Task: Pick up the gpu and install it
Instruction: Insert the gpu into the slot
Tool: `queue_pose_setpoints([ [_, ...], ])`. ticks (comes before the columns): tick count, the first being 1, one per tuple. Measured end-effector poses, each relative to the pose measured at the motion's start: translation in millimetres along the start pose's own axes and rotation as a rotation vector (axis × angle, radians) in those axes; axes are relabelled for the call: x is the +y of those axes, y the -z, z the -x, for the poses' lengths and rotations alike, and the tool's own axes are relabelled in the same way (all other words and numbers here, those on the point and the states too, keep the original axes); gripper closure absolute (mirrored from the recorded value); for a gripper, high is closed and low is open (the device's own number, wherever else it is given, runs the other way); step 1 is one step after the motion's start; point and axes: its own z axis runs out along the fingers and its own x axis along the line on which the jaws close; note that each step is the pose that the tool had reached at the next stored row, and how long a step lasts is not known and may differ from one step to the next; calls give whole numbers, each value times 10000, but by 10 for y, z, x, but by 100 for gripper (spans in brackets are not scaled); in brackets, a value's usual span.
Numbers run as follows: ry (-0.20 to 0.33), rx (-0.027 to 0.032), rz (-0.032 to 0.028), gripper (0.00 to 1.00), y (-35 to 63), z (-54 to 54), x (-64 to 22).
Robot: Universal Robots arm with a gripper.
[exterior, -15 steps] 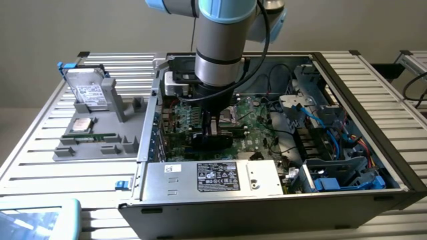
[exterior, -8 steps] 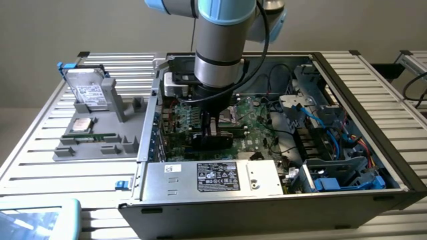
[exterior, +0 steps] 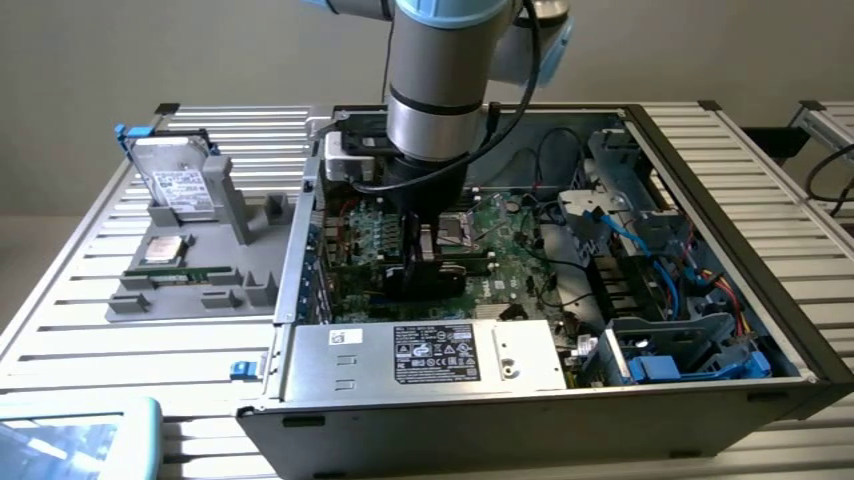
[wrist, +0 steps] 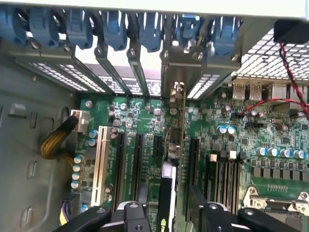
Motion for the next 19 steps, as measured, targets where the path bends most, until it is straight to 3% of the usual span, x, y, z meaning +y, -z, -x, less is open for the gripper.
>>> queue_pose_setpoints([
  [1,-1,-3,-28,55,22,0,7],
  [2,-2,1,-58,48,48,-1,14],
  [7,-6,10,-185,48,169,-2,71],
  [12,-25,-11,-187,48,337,-6,138],
  [19,-35,-12,-200,48,350,-5,159],
])
